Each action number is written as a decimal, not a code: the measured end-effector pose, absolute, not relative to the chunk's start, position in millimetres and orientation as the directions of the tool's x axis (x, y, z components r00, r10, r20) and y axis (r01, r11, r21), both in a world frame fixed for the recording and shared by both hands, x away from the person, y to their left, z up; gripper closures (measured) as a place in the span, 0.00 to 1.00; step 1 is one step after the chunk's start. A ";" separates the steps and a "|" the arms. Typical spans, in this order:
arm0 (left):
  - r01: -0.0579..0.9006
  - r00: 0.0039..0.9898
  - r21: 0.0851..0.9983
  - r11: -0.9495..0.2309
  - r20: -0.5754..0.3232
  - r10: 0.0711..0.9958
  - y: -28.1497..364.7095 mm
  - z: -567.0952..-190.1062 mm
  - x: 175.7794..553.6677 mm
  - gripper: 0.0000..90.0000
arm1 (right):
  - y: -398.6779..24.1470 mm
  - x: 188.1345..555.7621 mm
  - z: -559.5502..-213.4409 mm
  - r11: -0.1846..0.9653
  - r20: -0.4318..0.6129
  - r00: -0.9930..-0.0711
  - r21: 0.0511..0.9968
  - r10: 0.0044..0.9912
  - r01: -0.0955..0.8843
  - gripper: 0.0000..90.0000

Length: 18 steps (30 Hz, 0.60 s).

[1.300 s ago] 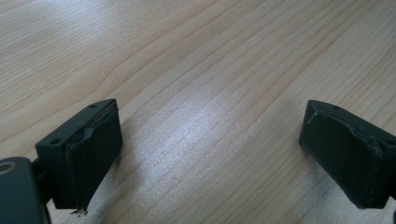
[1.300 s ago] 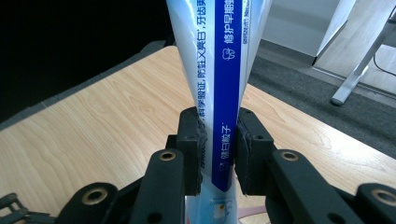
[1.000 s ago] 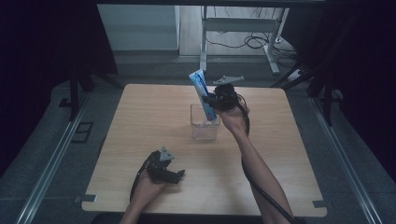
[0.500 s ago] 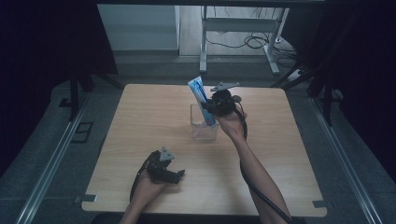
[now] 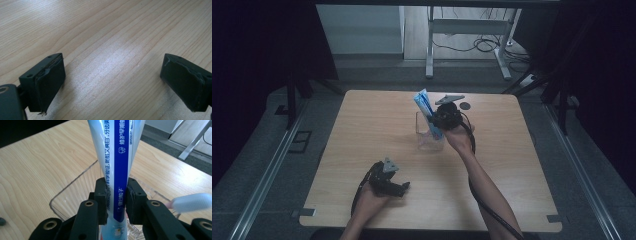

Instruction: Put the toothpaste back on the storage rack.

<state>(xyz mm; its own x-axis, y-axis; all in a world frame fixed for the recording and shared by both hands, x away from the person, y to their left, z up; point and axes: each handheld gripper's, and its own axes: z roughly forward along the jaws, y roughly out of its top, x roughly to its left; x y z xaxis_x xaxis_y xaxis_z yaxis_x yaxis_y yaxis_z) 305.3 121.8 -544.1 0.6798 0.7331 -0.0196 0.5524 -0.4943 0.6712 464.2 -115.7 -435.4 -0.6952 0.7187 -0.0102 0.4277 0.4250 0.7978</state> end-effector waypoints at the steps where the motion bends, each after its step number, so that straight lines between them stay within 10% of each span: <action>1: 0.552 0.680 0.671 -0.494 -0.020 0.733 121.8 -544.1 305.3 0.07 | -115.5 464.0 -437.1 0.426 -0.008 -0.697 0.796 0.717 0.429 0.81; 18: 0.553 0.680 0.671 -0.494 -0.021 0.733 121.7 -544.1 305.2 0.07 | -117.0 460.5 -444.7 0.424 0.016 -0.707 0.791 0.707 0.441 0.80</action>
